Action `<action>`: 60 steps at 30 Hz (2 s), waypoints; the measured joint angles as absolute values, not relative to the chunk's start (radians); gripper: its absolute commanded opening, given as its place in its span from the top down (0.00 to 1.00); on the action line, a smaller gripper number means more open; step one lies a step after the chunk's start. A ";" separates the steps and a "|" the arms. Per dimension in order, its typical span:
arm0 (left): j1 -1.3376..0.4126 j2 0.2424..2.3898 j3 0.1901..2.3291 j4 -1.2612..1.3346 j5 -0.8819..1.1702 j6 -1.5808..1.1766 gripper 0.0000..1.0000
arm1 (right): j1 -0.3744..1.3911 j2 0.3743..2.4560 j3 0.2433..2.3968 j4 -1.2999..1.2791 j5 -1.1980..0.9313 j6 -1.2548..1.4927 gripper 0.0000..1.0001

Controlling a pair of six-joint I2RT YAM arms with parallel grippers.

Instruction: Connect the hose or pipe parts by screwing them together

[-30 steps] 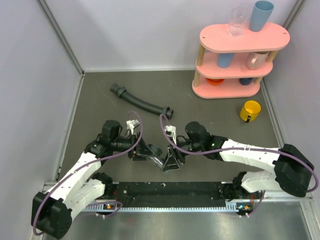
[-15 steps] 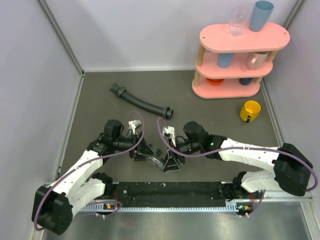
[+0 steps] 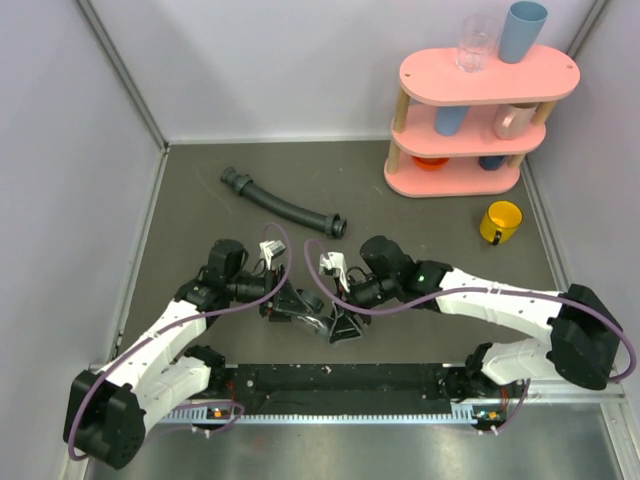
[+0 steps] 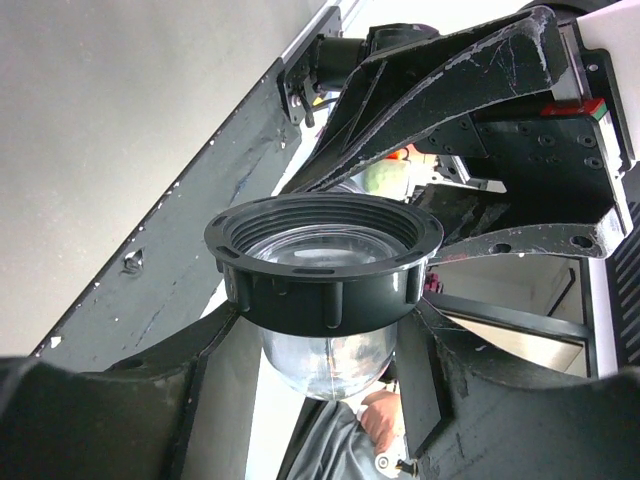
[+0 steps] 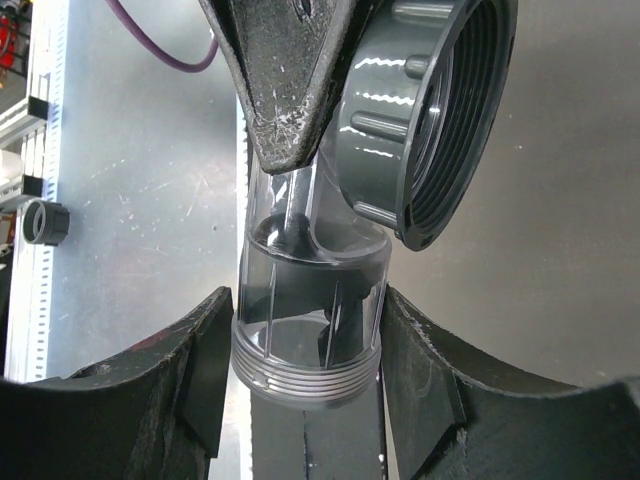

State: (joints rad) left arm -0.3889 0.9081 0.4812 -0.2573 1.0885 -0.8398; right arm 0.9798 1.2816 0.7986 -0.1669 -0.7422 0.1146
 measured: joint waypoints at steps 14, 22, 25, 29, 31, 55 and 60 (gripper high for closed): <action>-0.389 0.905 0.480 -0.253 1.092 -0.840 0.53 | 0.973 1.317 0.869 -0.278 -0.750 0.046 0.94; -0.389 0.907 0.480 -0.249 1.094 -0.839 0.42 | 0.972 1.326 0.885 -0.301 -0.752 0.034 0.94; -0.396 0.909 0.480 -0.248 1.103 -0.834 0.41 | 0.972 1.331 0.891 -0.300 -0.755 0.029 0.94; -0.406 0.911 0.480 -0.247 1.110 -0.835 0.59 | 0.971 1.338 0.905 -0.301 -0.757 0.026 0.94; -0.408 0.916 0.480 -0.247 1.108 -0.837 0.78 | 0.967 1.339 0.905 -0.306 -0.754 0.026 0.94; -0.275 0.944 0.680 -0.310 0.891 -0.659 1.00 | 0.830 1.104 0.896 -0.245 -0.580 0.092 0.07; -0.232 0.904 0.705 -0.446 0.627 -0.559 1.00 | 0.821 1.194 0.952 -0.247 -0.349 0.078 0.07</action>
